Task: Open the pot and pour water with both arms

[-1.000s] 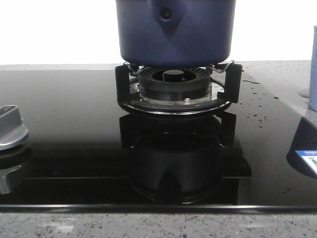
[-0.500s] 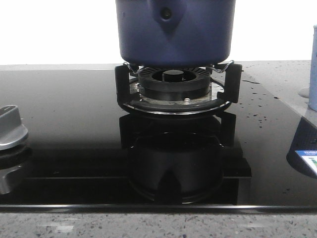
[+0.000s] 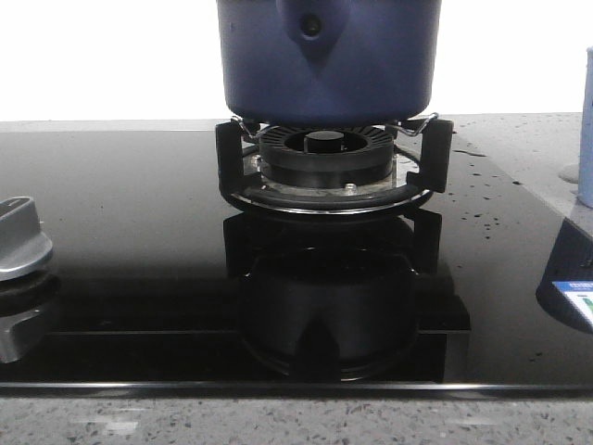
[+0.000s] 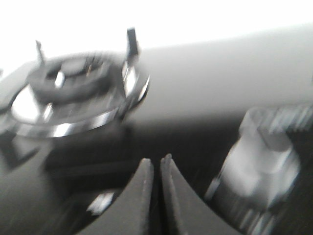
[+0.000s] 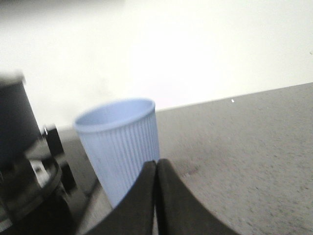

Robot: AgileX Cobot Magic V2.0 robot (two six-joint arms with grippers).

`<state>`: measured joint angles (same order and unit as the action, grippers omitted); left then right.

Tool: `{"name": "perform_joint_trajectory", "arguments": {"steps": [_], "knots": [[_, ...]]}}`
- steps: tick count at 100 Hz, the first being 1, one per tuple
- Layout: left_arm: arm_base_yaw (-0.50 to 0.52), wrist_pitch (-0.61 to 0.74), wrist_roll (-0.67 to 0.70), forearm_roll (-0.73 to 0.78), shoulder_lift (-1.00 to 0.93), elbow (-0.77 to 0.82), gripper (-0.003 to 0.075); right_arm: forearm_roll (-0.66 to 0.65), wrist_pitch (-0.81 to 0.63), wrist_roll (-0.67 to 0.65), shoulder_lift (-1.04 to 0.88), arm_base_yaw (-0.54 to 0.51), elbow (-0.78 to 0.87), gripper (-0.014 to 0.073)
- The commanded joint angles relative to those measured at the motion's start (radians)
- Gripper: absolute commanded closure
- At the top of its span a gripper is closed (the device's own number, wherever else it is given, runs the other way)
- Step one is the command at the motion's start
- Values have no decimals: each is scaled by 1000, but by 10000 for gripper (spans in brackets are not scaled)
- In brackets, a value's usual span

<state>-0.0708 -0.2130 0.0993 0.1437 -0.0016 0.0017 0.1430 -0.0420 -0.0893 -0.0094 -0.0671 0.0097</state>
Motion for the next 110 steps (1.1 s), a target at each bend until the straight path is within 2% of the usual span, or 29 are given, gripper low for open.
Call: {"name": "perform_joint_trajectory", "arguments": {"steps": [1, 11, 19, 36, 46, 58, 63, 85, 90, 96, 110], "knots": [[2, 213, 2, -125, -33, 45, 741, 137, -109, -2, -20, -5, 30, 665], [2, 360, 3, -336, -33, 45, 741, 264, -109, -2, -20, -5, 28, 665], [2, 449, 3, -513, -33, 45, 741, 290, -95, -2, -20, -5, 24, 665], [2, 485, 3, -808, -33, 31, 741, 290, 21, 2, -20, -5, -53, 665], [-4, 374, 3, -794, -31, -15, 741, 249, 119, 5, -16, -5, -131, 665], [-24, 109, 3, -666, 16, -128, 741, 174, 289, 5, 31, -5, -247, 665], [-33, 38, 3, -624, 63, -179, 740, 144, 370, 6, 66, -5, -300, 665], [-122, -121, -129, -611, 331, -384, 740, 110, 728, 10, 225, -5, -497, 665], [-155, -143, -157, -653, 392, -417, 736, 127, 798, 10, 252, -5, -531, 665], [-205, -136, -242, -785, 457, -451, 721, 169, 854, 10, 274, -5, -553, 665], [-339, -154, -643, -1147, 561, -524, 722, 302, 911, 30, 278, 0, -564, 665]]}}
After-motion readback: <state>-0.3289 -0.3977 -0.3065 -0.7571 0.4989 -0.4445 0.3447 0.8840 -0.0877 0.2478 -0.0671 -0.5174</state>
